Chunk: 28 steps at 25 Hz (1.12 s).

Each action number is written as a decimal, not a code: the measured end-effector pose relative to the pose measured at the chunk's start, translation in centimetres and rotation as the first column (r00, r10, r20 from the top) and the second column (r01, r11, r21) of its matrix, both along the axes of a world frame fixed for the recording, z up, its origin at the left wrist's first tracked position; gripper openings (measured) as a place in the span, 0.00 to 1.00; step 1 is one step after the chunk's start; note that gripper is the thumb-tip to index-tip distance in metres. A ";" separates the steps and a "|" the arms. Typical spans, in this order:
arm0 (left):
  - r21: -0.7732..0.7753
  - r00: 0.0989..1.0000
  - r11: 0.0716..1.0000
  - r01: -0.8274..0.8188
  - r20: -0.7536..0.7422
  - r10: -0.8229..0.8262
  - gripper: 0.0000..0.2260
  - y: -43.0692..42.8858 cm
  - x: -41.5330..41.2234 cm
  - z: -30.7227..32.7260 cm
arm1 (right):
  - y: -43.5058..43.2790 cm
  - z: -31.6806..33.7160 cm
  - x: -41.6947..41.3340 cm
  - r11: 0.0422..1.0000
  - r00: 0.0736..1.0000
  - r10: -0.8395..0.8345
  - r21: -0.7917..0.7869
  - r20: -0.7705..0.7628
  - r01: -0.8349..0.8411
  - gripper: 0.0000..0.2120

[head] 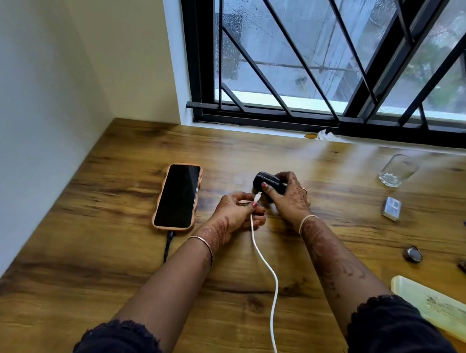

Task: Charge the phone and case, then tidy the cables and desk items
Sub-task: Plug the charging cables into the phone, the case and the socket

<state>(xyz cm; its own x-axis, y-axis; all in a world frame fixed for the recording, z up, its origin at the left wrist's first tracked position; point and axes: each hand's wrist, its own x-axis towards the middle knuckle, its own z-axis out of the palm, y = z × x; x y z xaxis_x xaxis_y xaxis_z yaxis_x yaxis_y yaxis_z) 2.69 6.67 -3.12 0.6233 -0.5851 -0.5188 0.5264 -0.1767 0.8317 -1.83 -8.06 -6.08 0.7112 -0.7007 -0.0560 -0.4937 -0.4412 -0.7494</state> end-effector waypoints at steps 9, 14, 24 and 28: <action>-0.021 0.996 0.996 -0.085 0.012 0.085 0.12 0.2 -1.0 0.4 | 1.0 1.4 -0.7 0.778 0.940 -0.210 0.628 0.267 -0.005 0.14; -0.016 0.993 0.993 -0.117 0.021 0.117 0.11 0.0 -1.1 0.3 | 1.0 1.6 -1.0 0.736 0.940 -0.226 0.676 0.256 -0.008 0.16; 0.029 0.995 0.994 -0.102 -0.004 0.102 0.04 -0.1 -0.8 0.2 | 1.6 1.4 -0.9 0.798 0.944 -0.145 0.600 0.295 -0.065 0.14; 0.040 0.994 0.994 -0.106 -0.023 0.107 0.02 -0.4 -0.7 -0.1 | 1.6 1.1 -0.6 0.879 0.958 -0.076 0.471 0.277 -0.067 0.12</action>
